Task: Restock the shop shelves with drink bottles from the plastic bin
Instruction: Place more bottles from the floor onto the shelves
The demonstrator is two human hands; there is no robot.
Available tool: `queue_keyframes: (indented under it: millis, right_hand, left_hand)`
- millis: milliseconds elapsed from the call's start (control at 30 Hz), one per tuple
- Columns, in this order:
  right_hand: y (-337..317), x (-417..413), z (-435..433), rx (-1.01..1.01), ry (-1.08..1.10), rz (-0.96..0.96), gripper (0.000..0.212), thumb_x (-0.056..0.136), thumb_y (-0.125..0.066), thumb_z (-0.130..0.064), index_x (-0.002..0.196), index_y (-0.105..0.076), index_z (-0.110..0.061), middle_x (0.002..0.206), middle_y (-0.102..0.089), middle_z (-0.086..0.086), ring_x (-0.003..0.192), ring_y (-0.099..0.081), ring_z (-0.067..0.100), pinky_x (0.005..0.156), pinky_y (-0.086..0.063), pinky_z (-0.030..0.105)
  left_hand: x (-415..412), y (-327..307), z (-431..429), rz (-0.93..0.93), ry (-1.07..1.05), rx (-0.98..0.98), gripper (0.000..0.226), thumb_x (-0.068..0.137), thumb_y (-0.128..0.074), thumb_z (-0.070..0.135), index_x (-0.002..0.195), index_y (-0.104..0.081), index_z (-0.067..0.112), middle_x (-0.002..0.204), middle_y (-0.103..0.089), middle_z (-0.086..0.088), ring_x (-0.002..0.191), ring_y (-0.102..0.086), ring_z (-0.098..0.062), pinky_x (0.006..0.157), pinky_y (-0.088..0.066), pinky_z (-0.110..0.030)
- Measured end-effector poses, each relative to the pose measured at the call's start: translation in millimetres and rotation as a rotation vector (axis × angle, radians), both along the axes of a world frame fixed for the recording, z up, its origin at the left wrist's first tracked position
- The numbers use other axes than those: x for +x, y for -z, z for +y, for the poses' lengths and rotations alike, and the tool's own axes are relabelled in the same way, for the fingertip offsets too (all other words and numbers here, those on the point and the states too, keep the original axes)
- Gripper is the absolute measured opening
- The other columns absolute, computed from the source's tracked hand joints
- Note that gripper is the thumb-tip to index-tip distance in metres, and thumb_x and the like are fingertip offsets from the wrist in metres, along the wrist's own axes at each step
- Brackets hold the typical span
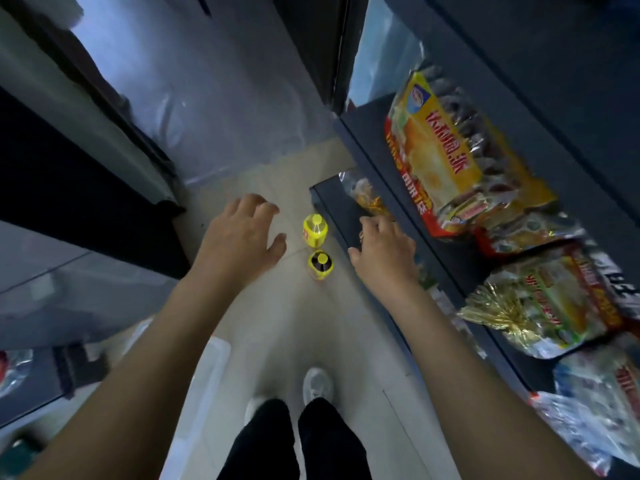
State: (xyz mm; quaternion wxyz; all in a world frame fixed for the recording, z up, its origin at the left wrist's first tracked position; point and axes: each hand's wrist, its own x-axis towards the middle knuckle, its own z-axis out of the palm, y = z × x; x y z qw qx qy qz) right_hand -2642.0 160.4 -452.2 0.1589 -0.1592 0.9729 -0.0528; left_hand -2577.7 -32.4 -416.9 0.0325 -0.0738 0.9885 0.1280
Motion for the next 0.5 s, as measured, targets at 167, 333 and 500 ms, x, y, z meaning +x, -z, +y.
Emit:
queue_keyframes:
  millis: [167,333,500]
  right_hand:
    - [90.8,-7.2,-5.7,0.017,-0.007,-0.054,0.054,0.093,-0.051,-0.034,0.140,-0.034,-0.013,0.140,-0.038,0.008,0.131,-0.033,0.026,0.104,-0.030,0.042]
    - [189.9,-8.5,-18.7,0.015,-0.006,-0.054,0.053,0.092,-0.052,-0.035,0.138,-0.036,-0.013,0.140,-0.039,0.007,0.131,-0.033,0.025,0.103,-0.029,0.042]
    - [284.1,-13.6,-33.3,-0.006,0.022,-0.030,0.052,0.090,-0.056,-0.037,0.133,-0.040,-0.013,0.134,-0.044,0.007,0.125,-0.040,0.027,0.098,-0.035,0.042]
  left_hand:
    - [-12.4,84.9,-3.4,-0.024,-0.010,0.026,0.041,0.084,-0.062,0.026,0.119,-0.057,0.006,0.123,-0.054,-0.015,0.111,-0.048,-0.037,0.088,-0.043,-0.043]
    - [-21.8,183.2,-11.4,-0.050,-0.003,0.028,0.043,0.086,-0.057,0.031,0.123,-0.054,0.009,0.127,-0.051,-0.013,0.117,-0.046,-0.034,0.097,-0.037,-0.040]
    - [-31.5,272.4,-19.3,-0.038,0.022,0.026,0.045,0.091,-0.050,0.036,0.130,-0.047,0.013,0.135,-0.043,-0.008,0.127,-0.036,-0.028,0.100,-0.033,-0.037]
